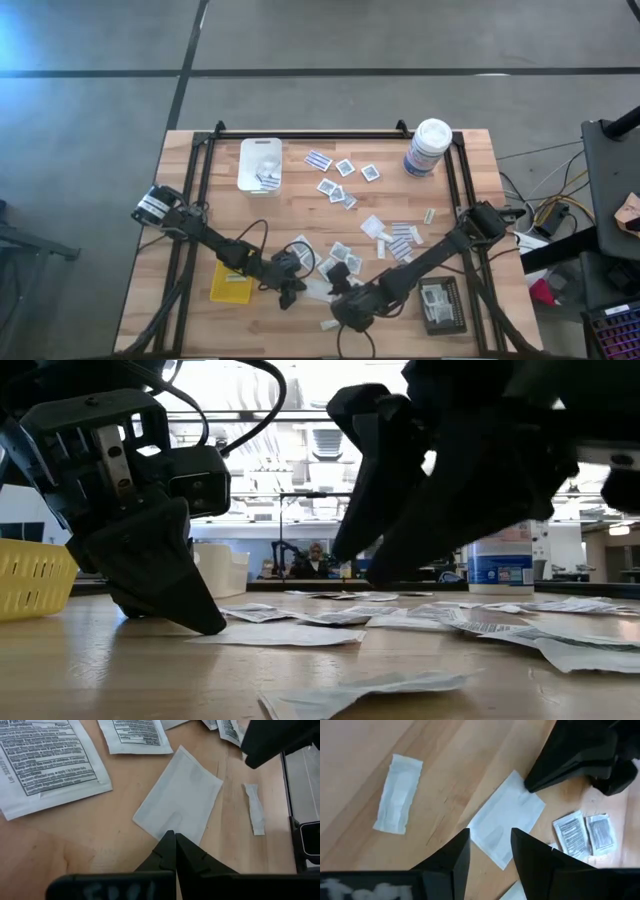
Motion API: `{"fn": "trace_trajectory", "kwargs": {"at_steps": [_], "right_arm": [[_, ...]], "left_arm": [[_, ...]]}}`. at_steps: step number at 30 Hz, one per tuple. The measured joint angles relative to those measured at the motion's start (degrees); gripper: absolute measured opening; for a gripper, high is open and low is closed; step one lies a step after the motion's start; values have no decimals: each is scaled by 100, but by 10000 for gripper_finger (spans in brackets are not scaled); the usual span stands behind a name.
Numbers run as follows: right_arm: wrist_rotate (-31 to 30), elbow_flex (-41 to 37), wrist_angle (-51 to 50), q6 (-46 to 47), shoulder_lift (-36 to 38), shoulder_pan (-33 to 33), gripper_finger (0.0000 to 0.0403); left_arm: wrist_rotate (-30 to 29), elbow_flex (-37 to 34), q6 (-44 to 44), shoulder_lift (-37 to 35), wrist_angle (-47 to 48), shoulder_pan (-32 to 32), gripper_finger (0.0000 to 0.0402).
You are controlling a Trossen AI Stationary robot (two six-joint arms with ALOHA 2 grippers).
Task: Pick & Place First Aid Supplies
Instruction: Put the blue bandage into the white bin
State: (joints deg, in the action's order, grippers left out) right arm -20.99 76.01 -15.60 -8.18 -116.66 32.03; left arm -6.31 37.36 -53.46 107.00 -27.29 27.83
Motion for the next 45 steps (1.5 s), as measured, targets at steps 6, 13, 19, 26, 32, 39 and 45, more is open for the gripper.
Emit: {"fn": "trace_trajectory", "kwargs": {"at_steps": [6, 13, 19, 26, 32, 39, 45], "right_arm": [[48, -118, 150, 5, -7, 7, 143], [367, -69, 591, -160, -456, 52, 140], [110, 129, 532, -49, -609, 71, 134], [-125, 99, 290, -27, -613, 24, 132], [-349, 99, 278, -168, -706, 11, 129], [-621, 87, 293, -177, -732, 4, 122], [-623, 75, 284, -195, -734, 0, 105]], "left_arm": [[0, 0, -51, 0, 2, 0, 0], [2, 9, -112, 0, 14, 0, 0], [11, 13, -130, 0, 13, 0, 0], [62, 28, -167, 0, 33, 0, 0], [92, 89, -175, 0, 47, 0, 0], [144, 214, -180, 0, 74, 2, 0], [175, 232, -182, 0, 52, 2, 0]]}}
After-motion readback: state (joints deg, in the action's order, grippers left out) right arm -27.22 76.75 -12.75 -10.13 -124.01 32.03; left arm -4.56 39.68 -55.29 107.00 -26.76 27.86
